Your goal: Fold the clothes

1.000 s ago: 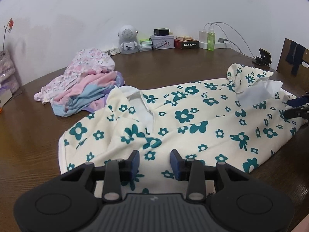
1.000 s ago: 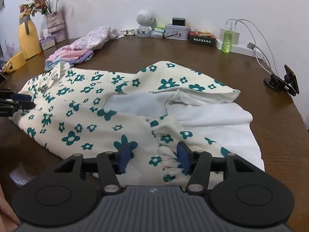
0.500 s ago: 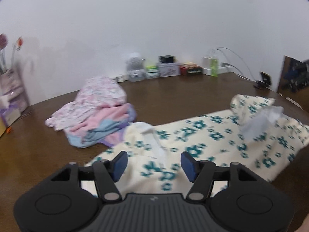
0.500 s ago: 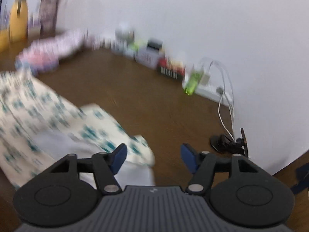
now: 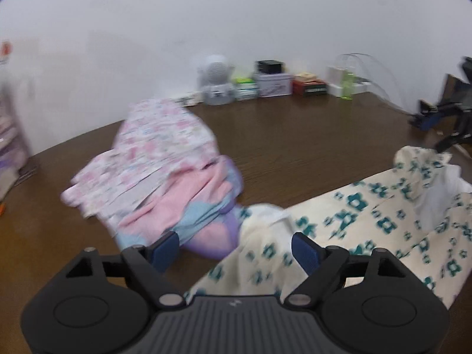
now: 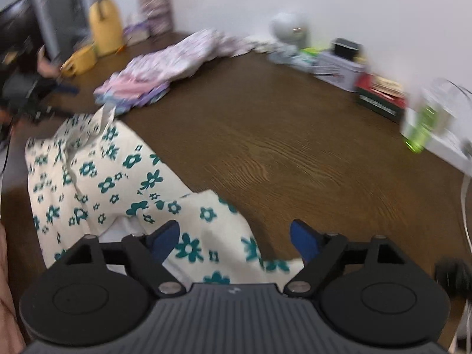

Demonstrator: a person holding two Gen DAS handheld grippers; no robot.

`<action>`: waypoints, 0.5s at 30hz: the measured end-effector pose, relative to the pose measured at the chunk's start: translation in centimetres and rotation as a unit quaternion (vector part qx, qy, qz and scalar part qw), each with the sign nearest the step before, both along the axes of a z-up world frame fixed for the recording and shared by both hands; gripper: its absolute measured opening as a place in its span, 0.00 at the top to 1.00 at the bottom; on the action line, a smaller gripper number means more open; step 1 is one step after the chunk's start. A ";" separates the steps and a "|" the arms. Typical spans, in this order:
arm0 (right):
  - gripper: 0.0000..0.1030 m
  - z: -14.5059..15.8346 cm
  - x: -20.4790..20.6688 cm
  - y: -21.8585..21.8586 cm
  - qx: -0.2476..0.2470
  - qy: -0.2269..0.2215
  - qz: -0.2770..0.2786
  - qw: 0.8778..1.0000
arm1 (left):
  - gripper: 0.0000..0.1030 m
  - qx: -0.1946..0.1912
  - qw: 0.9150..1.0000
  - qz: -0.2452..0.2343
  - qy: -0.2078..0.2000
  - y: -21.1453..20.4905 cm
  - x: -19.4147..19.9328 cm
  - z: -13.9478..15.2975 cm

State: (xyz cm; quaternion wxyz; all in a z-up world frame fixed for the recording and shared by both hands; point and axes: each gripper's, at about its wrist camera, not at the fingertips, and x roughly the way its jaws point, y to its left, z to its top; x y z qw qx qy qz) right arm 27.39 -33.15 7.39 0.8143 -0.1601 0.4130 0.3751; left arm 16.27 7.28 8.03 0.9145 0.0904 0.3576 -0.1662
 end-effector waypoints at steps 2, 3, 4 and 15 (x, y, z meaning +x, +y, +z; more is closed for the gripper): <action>0.19 0.1 1.0 1.2 0.000 0.004 0.048 0.999 | 0.21 -0.003 0.999 -0.033 0.007 -0.4 1.3 0.1; 0.19 0.0 1.5 1.8 -0.003 0.010 0.070 0.997 | 0.21 0.001 0.999 -0.052 0.011 -0.7 1.9 0.2; 0.19 -0.1 1.9 2.3 -0.010 0.023 0.082 0.996 | 0.22 0.007 0.997 -0.072 0.016 -1.0 2.6 0.2; 0.25 -2.6 7.3 4.5 -0.008 0.176 0.127 0.976 | 0.51 0.070 0.961 -0.224 0.145 -4.1 9.7 -1.7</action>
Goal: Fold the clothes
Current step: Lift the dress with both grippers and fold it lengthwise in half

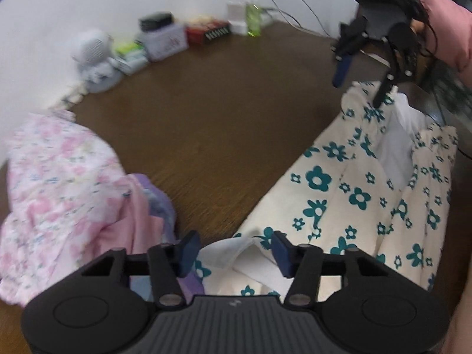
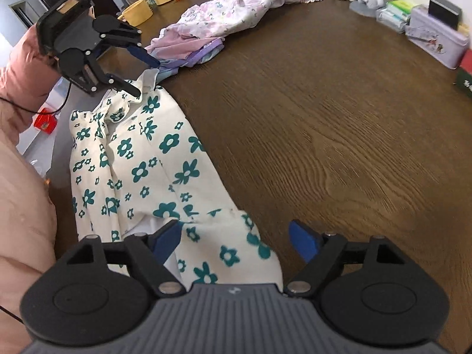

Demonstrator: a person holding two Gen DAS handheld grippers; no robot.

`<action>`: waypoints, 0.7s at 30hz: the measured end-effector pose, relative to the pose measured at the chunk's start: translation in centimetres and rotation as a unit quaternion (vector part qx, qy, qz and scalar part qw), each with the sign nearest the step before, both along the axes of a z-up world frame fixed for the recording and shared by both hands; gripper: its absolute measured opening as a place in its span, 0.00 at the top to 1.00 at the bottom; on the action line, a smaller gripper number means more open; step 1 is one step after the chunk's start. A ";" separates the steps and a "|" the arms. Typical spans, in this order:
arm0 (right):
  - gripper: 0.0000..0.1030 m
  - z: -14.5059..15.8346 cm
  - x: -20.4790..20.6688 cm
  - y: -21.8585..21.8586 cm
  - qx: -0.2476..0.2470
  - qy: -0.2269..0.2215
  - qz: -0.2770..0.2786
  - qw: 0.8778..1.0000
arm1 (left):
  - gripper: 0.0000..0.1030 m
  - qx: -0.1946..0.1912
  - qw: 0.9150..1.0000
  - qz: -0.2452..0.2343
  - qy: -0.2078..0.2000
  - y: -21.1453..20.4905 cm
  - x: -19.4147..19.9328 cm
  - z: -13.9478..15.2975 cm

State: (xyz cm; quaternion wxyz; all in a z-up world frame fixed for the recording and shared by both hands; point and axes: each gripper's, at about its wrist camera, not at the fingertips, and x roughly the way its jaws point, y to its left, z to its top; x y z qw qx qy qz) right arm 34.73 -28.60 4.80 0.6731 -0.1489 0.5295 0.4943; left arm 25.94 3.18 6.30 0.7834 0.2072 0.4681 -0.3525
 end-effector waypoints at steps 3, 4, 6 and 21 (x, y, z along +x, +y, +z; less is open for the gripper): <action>0.36 -0.2 0.8 0.4 -0.008 0.020 0.012 1.000 | 0.53 0.006 0.999 -0.028 0.037 -0.3 1.5 -0.5; 0.43 -0.3 1.0 0.6 -0.013 0.026 0.016 0.999 | 0.53 0.008 0.998 -0.036 0.049 -0.5 2.0 -0.7; 0.53 -0.3 1.3 0.9 -0.023 0.034 0.024 0.999 | 0.54 0.014 0.996 -0.052 0.065 -0.9 2.9 -1.0; 0.87 -1.5 0.5 2.4 -0.076 0.035 0.067 0.994 | 0.92 0.135 0.972 -0.165 0.099 -5.3 3.7 -1.9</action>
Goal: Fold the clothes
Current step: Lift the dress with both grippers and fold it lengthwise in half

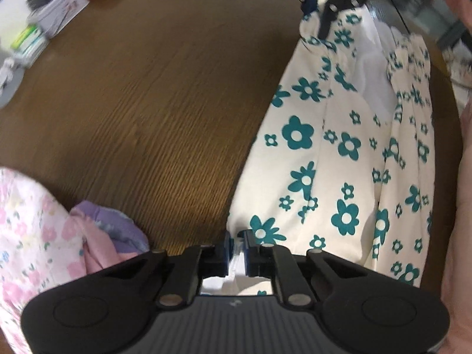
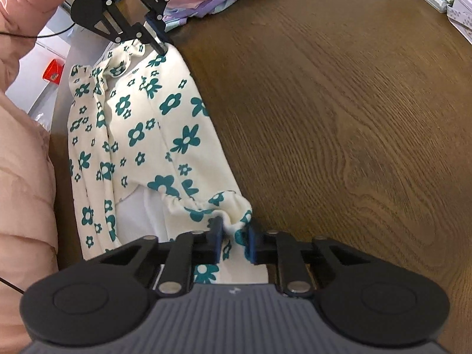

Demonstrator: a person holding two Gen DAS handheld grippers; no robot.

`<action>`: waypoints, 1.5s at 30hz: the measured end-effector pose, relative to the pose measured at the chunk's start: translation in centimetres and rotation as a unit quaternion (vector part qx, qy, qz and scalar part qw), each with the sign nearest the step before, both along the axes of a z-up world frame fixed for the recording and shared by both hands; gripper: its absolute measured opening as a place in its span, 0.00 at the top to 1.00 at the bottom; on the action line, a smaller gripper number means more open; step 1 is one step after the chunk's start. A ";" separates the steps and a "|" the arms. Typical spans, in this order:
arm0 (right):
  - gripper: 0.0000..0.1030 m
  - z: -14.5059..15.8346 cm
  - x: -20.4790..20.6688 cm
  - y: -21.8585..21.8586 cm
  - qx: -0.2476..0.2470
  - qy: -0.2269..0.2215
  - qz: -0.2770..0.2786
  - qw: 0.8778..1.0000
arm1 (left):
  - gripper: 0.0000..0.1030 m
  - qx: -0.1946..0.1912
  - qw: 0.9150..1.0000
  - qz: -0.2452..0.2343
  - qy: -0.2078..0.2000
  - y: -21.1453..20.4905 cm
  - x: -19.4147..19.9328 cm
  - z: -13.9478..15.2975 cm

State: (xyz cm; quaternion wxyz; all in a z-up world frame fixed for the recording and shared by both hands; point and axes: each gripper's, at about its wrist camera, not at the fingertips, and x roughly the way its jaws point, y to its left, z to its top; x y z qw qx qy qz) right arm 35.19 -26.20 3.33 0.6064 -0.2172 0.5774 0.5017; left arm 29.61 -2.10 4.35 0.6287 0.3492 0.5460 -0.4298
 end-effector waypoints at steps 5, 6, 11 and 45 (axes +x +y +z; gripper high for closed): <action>0.92 0.5 -1.5 0.4 -0.005 -0.036 0.009 0.999 | 0.93 0.023 0.999 0.010 -0.045 -0.5 -1.7 0.2; 0.92 0.6 -2.0 0.6 -0.008 -0.047 0.013 0.999 | 0.94 0.031 0.998 0.012 -0.057 -0.6 -2.1 0.2; 0.95 2.0 -4.9 1.4 -0.036 -0.117 0.030 0.992 | 0.96 0.081 0.988 0.012 -0.129 -2.4 -4.6 0.0; 0.95 -0.2 -36.1 2.9 -0.088 -0.509 0.023 0.856 | 0.96 0.077 0.871 0.050 -0.483 -4.2 -29.5 -4.1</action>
